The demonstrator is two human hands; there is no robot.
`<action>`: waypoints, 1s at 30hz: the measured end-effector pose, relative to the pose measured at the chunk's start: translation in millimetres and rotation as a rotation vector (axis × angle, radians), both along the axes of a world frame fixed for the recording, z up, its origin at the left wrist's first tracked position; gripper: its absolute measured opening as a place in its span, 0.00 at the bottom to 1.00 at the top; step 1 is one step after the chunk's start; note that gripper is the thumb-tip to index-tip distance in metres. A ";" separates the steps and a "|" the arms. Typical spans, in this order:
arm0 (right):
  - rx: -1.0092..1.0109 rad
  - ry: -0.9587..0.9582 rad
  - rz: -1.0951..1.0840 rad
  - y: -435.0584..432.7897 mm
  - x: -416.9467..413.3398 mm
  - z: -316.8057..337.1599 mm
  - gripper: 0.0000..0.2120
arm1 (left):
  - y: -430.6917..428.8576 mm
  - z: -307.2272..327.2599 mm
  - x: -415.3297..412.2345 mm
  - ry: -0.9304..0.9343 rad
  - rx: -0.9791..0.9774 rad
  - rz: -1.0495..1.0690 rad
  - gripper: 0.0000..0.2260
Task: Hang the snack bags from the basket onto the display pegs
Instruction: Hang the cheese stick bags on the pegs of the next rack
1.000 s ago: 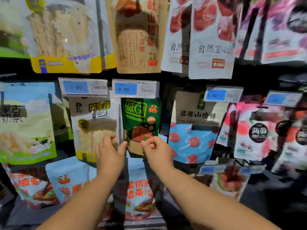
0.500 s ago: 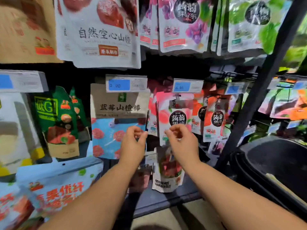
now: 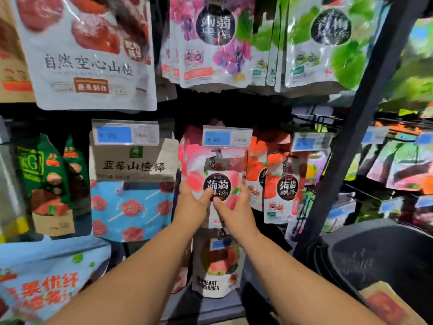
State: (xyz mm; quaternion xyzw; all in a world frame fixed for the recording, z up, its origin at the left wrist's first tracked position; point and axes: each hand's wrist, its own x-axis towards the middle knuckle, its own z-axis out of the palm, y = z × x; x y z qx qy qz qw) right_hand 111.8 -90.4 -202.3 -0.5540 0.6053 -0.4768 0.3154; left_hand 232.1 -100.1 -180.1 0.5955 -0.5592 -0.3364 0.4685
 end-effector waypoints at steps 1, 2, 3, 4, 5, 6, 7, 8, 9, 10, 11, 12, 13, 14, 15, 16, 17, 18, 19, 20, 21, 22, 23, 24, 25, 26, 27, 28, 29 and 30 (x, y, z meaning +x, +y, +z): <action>0.001 0.008 0.014 0.0 -2.5 -0.6 0.43 | -0.3 -2.5 -1.7 0.004 -0.016 0.027 0.28; 0.014 0.021 0.036 -0.2 -5.8 -0.8 0.41 | 0.5 -5.0 -3.2 0.015 -0.029 0.052 0.27; 0.041 0.042 0.066 -0.9 -9.7 -0.4 0.40 | 2.1 -6.9 -5.1 0.029 -0.037 0.083 0.27; 0.070 0.075 0.100 -1.4 -14.3 1.2 0.38 | 3.4 -8.2 -7.5 0.038 -0.043 0.118 0.27; 0.096 0.113 0.128 -2.3 -19.8 3.0 0.36 | 4.6 -8.7 -9.9 0.037 -0.048 0.151 0.28; 0.109 0.138 0.141 -2.7 -26.8 5.4 0.33 | 5.4 -8.3 -12.8 0.030 -0.051 0.176 0.29; 0.098 0.141 0.126 -2.6 -34.6 8.0 0.30 | 5.8 -7.9 -15.7 0.020 -0.056 0.196 0.30; 0.052 0.118 0.084 -1.5 -43.4 10.5 0.27 | 6.1 -7.4 -18.2 0.008 -0.065 0.216 0.31; -0.008 0.088 0.011 0.8 -53.1 13.1 0.23 | 6.7 -6.5 -20.5 -0.009 -0.075 0.236 0.32; -0.074 0.081 -0.086 2.8 -63.9 14.1 0.20 | 7.6 -5.5 -22.8 -0.025 -0.076 0.255 0.33; -0.126 0.107 -0.197 5.4 -74.6 14.7 0.18 | 8.8 -4.4 -25.1 -0.039 -0.068 0.268 0.34; -0.156 0.151 -0.300 8.0 -85.1 14.7 0.18 | 9.4 -4.0 -27.5 -0.048 -0.057 0.274 0.35; -0.155 0.195 -0.384 9.3 -94.7 13.6 0.19 | 10.5 -2.4 -30.2 -0.056 -0.045 0.276 0.36; -0.144 0.225 -0.445 9.6 -103.3 13.0 0.22 | 9.9 -1.6 -32.3 -0.064 -0.031 0.280 0.37; -0.123 0.241 -0.477 7.9 -110.6 12.5 0.26 | 9.1 -0.4 -34.5 -0.073 -0.023 0.285 0.37; -0.100 0.248 -0.482 5.0 -116.5 11.9 0.30 | 8.9 1.7 -36.1 -0.078 -0.020 0.291 0.38; -0.076 0.247 -0.468 1.0 -121.8 10.7 0.33 | 9.2 4.6 -37.8 -0.081 -0.024 0.295 0.39; -0.046 0.238 -0.444 -3.3 -126.3 8.9 0.37 | 9.5 7.4 -39.0 -0.086 -0.033 0.298 0.39; -0.008 0.227 -0.417 -7.4 -130.3 6.8 0.40 | 11.0 10.8 -39.7 -0.096 -0.043 0.308 0.38; 0.031 0.217 -0.390 -11.2 -133.3 4.0 0.42 | 12.8 14.5 -39.9 -0.108 -0.047 0.319 0.38; 0.062 0.209 -0.367 -14.1 -134.8 0.9 0.44 | 15.0 18.6 -39.4 -0.120 -0.061 0.333 0.38; 0.075 0.196 -0.350 -16.5 -135.4 -1.8 0.45 | 17.1 22.7 -38.0 -0.131 -0.081 0.343 0.37; 0.076 0.178 -0.343 -18.4 -135.1 -4.2 0.45 | 19.7 27.1 -36.2 -0.146 -0.106 0.352 0.36; 0.072 0.161 -0.341 -19.5 -133.9 -5.4 0.45 | 20.9 29.9 -33.2 -0.161 -0.131 0.359 0.35; 0.074 0.151 -0.338 -19.7 -132.4 -6.2 0.46 | 23.1 33.7 -30.6 -0.179 -0.149 0.363 0.34; 0.081 0.151 -0.328 -18.6 -130.8 -7.2 0.46 | 26.5 38.0 -28.5 -0.196 -0.159 0.366 0.34; 0.087 0.154 -0.318 -16.0 -129.5 -8.6 0.46 | 30.4 42.6 -27.2 -0.215 -0.168 0.374 0.33; 0.086 0.157 -0.313 -12.9 -128.5 -9.2 0.45 | 34.0 48.6 -27.0 -0.230 -0.184 0.386 0.33; 0.072 0.159 -0.312 -9.2 -127.5 -8.0 0.44 | 37.4 56.4 -27.7 -0.241 -0.199 0.398 0.32; 0.045 0.159 -0.318 -4.9 -126.6 -4.4 0.42 | 40.7 65.7 -29.1 -0.250 -0.215 0.409 0.32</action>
